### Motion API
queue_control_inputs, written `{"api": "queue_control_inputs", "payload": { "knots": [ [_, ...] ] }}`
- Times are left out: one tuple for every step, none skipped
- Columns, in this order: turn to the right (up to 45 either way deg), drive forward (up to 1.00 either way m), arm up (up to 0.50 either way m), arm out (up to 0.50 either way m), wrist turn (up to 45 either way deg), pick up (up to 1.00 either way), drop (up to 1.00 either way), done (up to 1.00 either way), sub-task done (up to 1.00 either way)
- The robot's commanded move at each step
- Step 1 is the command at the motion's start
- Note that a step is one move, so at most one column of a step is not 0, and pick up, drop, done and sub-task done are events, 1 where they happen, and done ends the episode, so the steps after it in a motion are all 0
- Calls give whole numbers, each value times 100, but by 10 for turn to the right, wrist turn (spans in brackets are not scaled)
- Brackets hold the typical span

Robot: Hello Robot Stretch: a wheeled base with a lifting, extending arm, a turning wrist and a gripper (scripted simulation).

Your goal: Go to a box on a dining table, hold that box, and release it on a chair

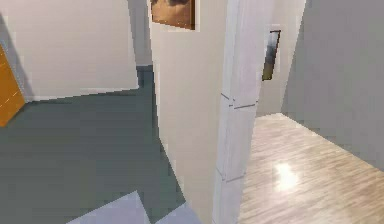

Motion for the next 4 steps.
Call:
{"api": "queue_control_inputs", "payload": {
  "knots": [
    [-120,0,0,0,0,0,0,0,0],
    [0,5,0,0,0,0,0,0,0],
    [450,0,0,0,0,0,0,0,0],
    [390,0,0,0,0,0,0,0,0]
  ]
}}
